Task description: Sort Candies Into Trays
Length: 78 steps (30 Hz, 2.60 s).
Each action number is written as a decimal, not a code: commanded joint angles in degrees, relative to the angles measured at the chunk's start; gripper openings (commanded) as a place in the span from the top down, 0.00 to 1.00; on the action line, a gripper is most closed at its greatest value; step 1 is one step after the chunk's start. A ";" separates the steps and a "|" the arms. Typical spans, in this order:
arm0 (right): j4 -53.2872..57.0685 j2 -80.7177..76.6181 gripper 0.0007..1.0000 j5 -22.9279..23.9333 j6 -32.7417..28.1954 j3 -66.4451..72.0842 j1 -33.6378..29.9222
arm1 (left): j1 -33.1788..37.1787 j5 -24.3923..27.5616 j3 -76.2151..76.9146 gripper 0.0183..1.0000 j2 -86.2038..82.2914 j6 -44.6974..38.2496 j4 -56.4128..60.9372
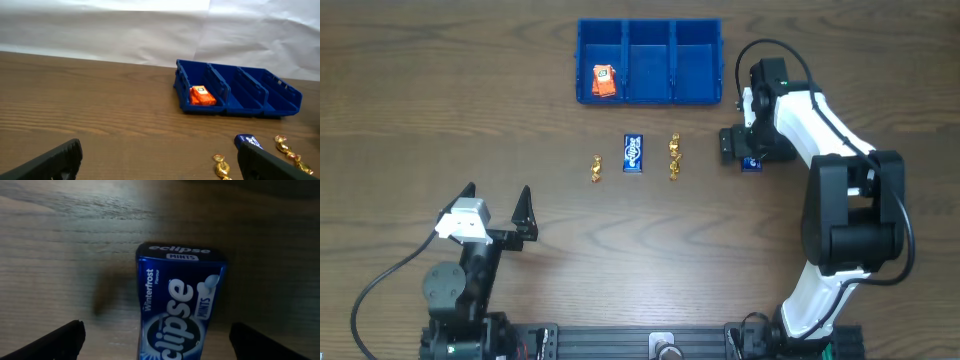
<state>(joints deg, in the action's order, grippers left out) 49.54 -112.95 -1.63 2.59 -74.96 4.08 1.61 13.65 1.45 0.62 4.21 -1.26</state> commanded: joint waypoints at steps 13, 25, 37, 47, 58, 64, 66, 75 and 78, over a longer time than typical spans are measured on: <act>-1.51 -1.92 0.68 2.95 3.50 -0.52 -0.61 | -0.24 1.40 -1.18 0.00 -0.26 -0.39 -1.77; 12.72 13.66 0.69 10.71 8.26 -22.88 8.48 | -0.24 1.40 -1.18 0.00 -0.26 -0.39 -1.77; -11.80 -1.05 0.67 12.13 19.12 -30.95 19.91 | -0.24 1.40 -1.18 0.00 -0.26 -0.39 -1.77; -20.90 -9.70 0.68 16.48 19.82 -30.95 24.33 | -0.24 1.40 -1.18 0.00 -0.26 -0.39 -1.77; -19.67 -11.39 0.67 19.85 20.15 -30.93 24.41 | -0.24 1.40 -1.18 0.00 -0.26 -0.39 -1.77; -19.89 -11.41 0.15 20.00 20.15 -30.93 24.44 | -0.24 1.40 -1.18 0.00 -0.26 -0.39 -1.77; -20.02 -11.41 0.00 20.04 20.15 -30.93 24.48 | -0.24 1.38 -1.18 0.00 -0.26 -0.39 -1.77; 1.33 -0.96 0.00 23.61 20.50 -44.89 29.07 | -0.24 1.40 -1.18 0.00 -0.26 -0.39 -1.77; 14.27 1.42 0.00 22.47 28.52 -44.87 32.76 | -0.24 1.40 -1.18 0.00 -0.26 -0.39 -1.77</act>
<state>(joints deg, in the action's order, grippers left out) 55.81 -115.46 20.45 24.01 -118.17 33.28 1.61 13.65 1.45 0.64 4.21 -1.26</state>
